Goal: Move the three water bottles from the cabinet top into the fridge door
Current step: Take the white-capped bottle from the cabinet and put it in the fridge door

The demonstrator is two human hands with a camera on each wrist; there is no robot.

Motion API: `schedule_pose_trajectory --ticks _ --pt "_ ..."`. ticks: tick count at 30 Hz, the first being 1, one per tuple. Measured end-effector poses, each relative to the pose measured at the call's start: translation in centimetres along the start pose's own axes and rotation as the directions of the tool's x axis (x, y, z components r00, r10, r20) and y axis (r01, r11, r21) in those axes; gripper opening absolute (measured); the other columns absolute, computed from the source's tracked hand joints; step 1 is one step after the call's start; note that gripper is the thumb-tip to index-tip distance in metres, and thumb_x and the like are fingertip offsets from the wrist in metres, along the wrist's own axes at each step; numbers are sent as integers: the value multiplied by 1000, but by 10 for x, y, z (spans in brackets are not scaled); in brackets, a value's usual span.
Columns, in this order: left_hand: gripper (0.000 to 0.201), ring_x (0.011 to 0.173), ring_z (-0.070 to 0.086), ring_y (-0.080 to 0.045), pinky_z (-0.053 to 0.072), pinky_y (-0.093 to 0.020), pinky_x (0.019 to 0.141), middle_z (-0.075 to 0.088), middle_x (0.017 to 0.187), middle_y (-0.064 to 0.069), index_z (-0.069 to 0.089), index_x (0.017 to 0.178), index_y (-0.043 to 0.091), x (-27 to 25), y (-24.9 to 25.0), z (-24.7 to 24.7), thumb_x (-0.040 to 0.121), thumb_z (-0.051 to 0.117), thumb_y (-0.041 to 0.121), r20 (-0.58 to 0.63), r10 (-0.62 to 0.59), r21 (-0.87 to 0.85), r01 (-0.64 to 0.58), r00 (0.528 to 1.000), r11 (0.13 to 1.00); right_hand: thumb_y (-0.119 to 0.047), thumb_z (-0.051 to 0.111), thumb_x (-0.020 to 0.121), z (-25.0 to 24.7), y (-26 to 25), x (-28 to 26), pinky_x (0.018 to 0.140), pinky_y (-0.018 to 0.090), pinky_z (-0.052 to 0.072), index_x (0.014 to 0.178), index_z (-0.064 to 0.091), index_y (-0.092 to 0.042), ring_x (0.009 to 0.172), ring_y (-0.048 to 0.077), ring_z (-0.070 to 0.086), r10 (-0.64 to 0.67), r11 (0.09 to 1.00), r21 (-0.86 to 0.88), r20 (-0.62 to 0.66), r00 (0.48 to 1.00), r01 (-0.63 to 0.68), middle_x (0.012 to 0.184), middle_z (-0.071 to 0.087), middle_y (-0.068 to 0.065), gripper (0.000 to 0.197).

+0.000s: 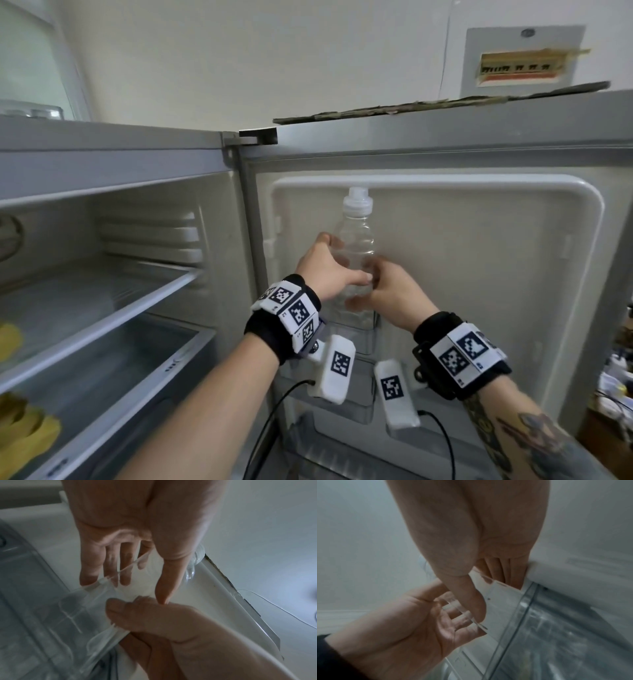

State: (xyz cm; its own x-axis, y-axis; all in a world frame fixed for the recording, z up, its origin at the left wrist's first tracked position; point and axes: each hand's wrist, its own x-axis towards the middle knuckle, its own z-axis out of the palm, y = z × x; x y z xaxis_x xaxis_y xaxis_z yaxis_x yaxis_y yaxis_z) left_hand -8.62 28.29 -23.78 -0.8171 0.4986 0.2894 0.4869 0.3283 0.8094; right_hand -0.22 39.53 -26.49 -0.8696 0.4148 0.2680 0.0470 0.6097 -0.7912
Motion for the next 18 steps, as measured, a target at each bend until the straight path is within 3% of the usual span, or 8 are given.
schedule_pose_trajectory --ticks 4,7,12,18 --pt "72 89 68 -19 58 -45 80 67 92 3 46 102 27 0 -3 -1 44 86 43 -12 -28 -36 28 1000 999 -37 79 44 0 0 -2 85 42 56 119 56 -15 97 21 67 10 999 35 -36 999 -9 107 68 1 81" --pt "74 89 69 -19 59 -44 78 69 91 4 46 99 29 1 -2 0 37 81 51 -18 -31 -40 30 999 999 -24 84 54 -1 -1 -3 89 44 55 120 56 -13 99 22 67 33 998 62 -35 999 -31 108 69 3 73" --pt "78 89 69 -17 58 -45 80 67 89 5 46 101 31 -1 -4 5 35 76 59 -9 -35 -32 35 999 999 -27 84 56 -1 5 -4 97 40 51 132 52 -10 109 19 63 39 995 98 -53 998 -34 118 65 3 84" --pt "94 98 66 -18 55 -45 89 66 105 3 52 117 21 -8 -10 9 37 71 67 81 -108 -13 110 991 994 -42 81 42 0 6 0 93 44 54 124 56 -12 103 21 66 65 991 119 -64 996 -57 112 67 3 91"
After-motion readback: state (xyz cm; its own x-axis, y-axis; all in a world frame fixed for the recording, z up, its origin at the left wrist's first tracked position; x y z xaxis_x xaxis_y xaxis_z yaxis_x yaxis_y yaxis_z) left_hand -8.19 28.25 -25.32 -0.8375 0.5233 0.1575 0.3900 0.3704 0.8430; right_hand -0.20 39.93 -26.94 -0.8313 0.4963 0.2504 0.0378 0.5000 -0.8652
